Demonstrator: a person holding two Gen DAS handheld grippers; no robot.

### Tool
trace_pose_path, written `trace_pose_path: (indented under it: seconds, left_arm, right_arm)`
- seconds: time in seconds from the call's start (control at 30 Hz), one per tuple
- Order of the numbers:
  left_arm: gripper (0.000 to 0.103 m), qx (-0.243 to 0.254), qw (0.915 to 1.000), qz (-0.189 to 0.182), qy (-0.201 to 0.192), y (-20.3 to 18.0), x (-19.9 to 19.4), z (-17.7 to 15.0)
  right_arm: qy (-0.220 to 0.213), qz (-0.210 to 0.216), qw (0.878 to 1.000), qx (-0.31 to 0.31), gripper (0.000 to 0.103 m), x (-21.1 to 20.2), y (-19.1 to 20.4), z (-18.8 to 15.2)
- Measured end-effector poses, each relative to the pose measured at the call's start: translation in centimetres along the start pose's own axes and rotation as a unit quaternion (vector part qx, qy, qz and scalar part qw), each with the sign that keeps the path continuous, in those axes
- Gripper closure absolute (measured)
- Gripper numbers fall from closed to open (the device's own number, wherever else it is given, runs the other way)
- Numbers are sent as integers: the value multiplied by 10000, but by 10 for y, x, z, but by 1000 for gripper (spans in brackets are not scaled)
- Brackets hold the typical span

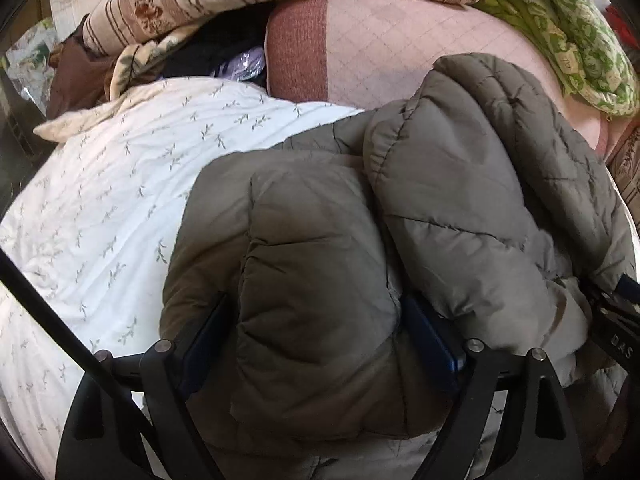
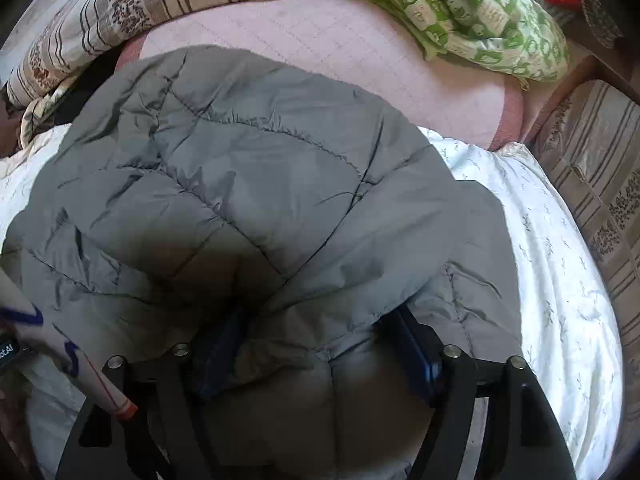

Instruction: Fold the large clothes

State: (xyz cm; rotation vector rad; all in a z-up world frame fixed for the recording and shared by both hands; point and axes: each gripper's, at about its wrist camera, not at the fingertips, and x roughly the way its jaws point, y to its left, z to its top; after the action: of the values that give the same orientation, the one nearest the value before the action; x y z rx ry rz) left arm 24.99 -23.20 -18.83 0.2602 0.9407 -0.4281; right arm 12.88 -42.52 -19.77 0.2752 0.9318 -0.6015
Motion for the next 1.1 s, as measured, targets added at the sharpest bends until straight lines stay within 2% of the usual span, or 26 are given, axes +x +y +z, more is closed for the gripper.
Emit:
trace_pose_path:
  seconds: [0.13, 0.27, 0.4, 0.57, 0.83, 1.1]
  left_arm:
    - [16, -202, 9996, -198, 69, 12, -29, -8]
    - [16, -299, 9992, -224, -116, 24, -81, -29]
    - [16, -368, 9987, -242, -262, 33, -123, -52]
    - [16, -298, 9983, -38, -490, 38, -168, -81]
    - [16, -337, 9979, 10, -562, 45, -205, -117]
    - [16, -482, 9967, 120, -641, 58, -224, -138]
  right_arm:
    - [48, 28, 9999, -97, 22, -4, -1, 4]
    - [37, 214, 9998, 43, 22, -31, -14, -2]
    - [48, 322, 9994, 141, 22, -71, -31, -21]
    - [135, 485, 9978, 437, 22, -119, -60, -56]
    - [282, 433, 9939, 978, 22, -169, -114, -122]
    - [332, 295, 9870, 1545, 21, -202, -161, -169]
